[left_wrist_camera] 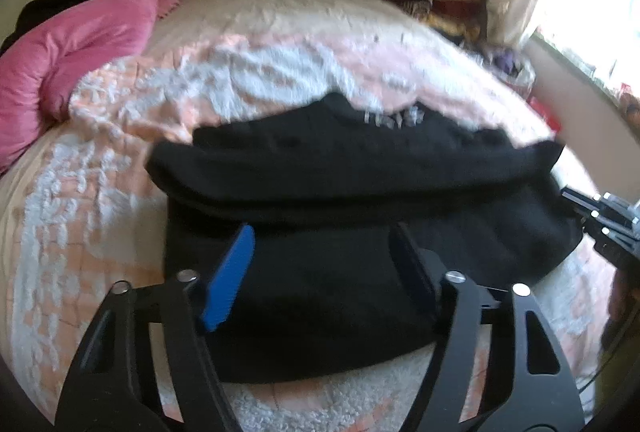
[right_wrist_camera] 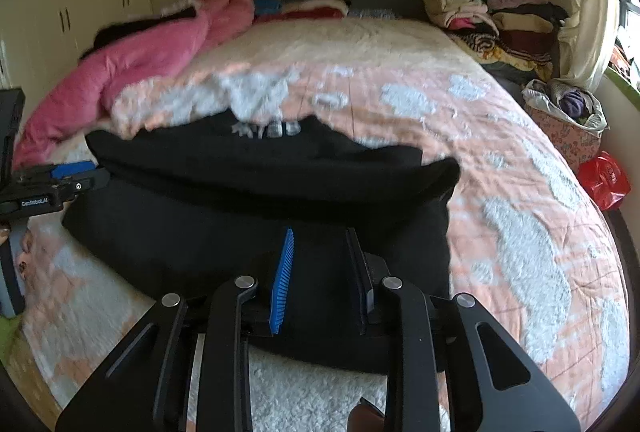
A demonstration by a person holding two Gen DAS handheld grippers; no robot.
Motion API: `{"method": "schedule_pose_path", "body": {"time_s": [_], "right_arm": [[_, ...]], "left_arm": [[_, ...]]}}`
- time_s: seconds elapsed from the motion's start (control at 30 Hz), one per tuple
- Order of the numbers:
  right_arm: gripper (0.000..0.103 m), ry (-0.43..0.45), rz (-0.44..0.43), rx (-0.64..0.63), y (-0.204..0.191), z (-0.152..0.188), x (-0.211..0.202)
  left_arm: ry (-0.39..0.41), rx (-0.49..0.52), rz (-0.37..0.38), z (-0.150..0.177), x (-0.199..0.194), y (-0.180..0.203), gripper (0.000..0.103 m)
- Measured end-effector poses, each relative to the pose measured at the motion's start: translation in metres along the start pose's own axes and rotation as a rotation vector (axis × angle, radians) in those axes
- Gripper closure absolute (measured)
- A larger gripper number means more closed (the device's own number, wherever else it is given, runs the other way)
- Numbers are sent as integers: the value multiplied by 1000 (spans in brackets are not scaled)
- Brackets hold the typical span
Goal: Fold small clothes
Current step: 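Lay the folded hem down beside the collar with both tools, then open both tools and release the hem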
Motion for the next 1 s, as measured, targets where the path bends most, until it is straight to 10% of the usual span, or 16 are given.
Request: {"method": "schedule_pose_path", "body": {"time_s": [0.6,1.0], "right_arm": [[81,-102,37,89,31,-31,87],[76,-32,144,169,79,-53,76]], "left_arm": [[-19,-50,-99,-35,55,-10,40],[149,-247,-97,-75,27,-60,35]]}}
Point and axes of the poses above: each gripper's, at about its wrist camera, not at the fingertips, and x roughly the way its jaws point, y to its right, z to its underside, the point moved 1 cm from there along x, roughly the way its jaws point, and after that the axes turned 11 degrees about -x, right-handed, at the moved point
